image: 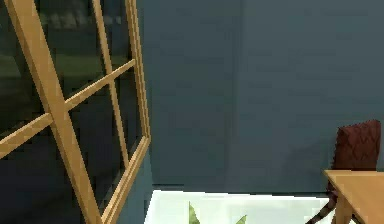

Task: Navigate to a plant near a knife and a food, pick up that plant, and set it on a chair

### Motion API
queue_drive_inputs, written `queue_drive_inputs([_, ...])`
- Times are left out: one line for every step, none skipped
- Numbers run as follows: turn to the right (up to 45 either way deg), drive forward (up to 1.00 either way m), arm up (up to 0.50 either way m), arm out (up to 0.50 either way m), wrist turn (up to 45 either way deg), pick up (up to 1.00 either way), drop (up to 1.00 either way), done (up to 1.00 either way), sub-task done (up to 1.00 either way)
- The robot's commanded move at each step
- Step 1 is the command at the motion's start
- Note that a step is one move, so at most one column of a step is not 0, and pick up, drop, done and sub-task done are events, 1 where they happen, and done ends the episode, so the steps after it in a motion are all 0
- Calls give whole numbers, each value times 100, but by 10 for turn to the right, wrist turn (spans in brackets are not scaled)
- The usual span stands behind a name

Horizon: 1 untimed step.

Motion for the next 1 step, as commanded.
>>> queue_drive_inputs([-150, 0, 0, 0, 0, 0, 0, 0, 0])
